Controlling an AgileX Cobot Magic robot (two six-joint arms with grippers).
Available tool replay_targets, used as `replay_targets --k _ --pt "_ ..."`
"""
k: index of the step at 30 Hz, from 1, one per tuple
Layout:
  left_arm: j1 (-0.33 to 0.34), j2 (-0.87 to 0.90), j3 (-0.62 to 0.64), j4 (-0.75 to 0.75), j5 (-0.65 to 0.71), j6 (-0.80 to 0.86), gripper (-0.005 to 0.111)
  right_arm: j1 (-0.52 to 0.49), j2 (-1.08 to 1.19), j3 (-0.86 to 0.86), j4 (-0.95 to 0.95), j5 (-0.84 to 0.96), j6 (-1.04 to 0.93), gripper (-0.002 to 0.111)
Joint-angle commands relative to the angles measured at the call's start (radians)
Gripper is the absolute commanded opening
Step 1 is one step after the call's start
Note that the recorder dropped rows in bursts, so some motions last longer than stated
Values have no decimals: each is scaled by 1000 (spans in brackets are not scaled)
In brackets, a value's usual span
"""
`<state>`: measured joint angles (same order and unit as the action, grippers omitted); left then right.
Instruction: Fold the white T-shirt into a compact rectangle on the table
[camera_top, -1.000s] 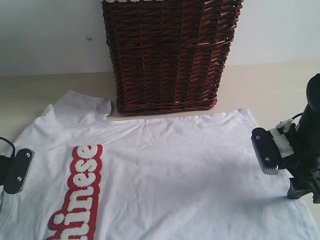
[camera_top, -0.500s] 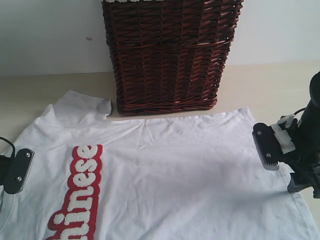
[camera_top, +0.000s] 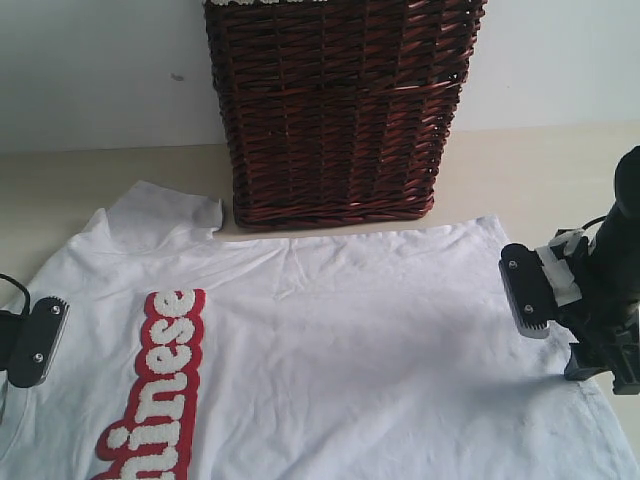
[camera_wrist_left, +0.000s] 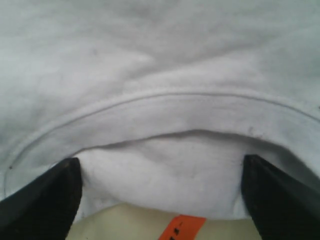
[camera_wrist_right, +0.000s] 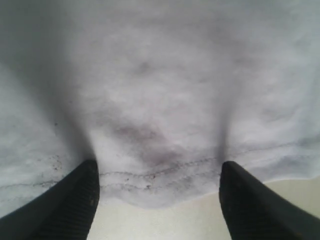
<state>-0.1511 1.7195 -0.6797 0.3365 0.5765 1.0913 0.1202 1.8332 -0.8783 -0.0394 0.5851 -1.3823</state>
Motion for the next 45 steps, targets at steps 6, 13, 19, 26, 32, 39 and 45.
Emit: replay_targets --k 6,13,19,26,32,39,45 --pt "3 17 5 -2 -57 0 84 -4 34 1 23 56 33 60" --pt "3 17 5 -2 -61 0 84 -4 100 3 31 57 31 59" --pt "3 17 5 -2 -61 0 84 -4 98 3 45 51 32 59" --pt "3 17 5 -2 -61 0 84 -4 88 3 117 36 30 59" --pt "3 17 5 -2 -61 0 84 -4 88 3 117 50 52 72" --pt "3 17 5 -2 -61 0 84 -4 88 3 111 46 45 105" --pt "3 17 5 -2 -61 0 84 -4 88 3 111 30 43 105"
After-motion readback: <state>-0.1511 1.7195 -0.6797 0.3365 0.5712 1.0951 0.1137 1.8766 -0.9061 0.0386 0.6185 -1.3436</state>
